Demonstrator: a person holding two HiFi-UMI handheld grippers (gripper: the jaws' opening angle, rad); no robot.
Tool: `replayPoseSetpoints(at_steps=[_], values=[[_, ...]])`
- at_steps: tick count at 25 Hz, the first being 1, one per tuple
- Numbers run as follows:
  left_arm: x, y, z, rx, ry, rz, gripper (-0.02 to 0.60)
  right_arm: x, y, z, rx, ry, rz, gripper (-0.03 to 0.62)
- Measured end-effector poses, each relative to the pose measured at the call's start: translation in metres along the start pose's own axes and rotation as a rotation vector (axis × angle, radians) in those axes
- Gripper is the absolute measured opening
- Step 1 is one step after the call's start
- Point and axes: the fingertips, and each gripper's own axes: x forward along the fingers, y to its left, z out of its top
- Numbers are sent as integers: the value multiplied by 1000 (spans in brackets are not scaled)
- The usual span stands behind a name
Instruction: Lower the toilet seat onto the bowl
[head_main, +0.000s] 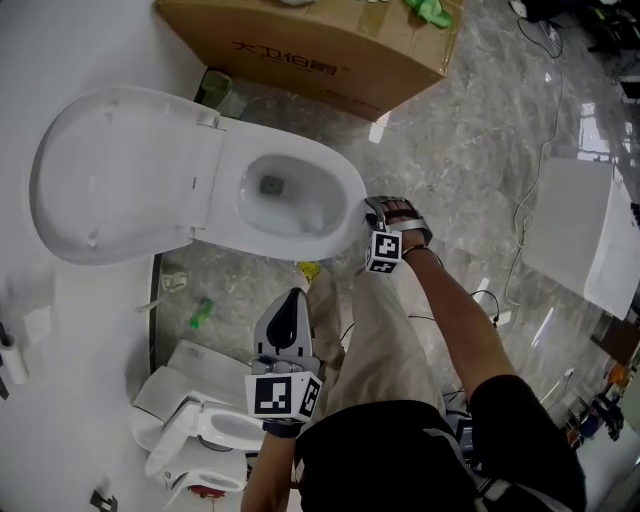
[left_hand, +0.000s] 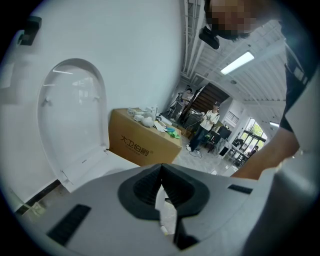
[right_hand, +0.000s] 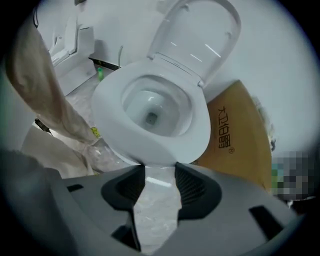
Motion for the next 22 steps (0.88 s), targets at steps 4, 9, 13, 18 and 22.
replayPoseSetpoints(at_steps=[4,9,13,18,22], values=[[3,1,-4,-5,6,9,12,8,2,-4,15,6,5,184],[4,6,-8,-16,9,32,12,17,7,-6,20,8,19,186],[2,5,-13,-31,14,47,12,24,9,-7,17,15,21,186],[3,1,-20,-29,30,45,12,32,10,-11,22,39,24,186],[3,0,-20,-30,31,49,12,37,12,-10,20,44,49,186]])
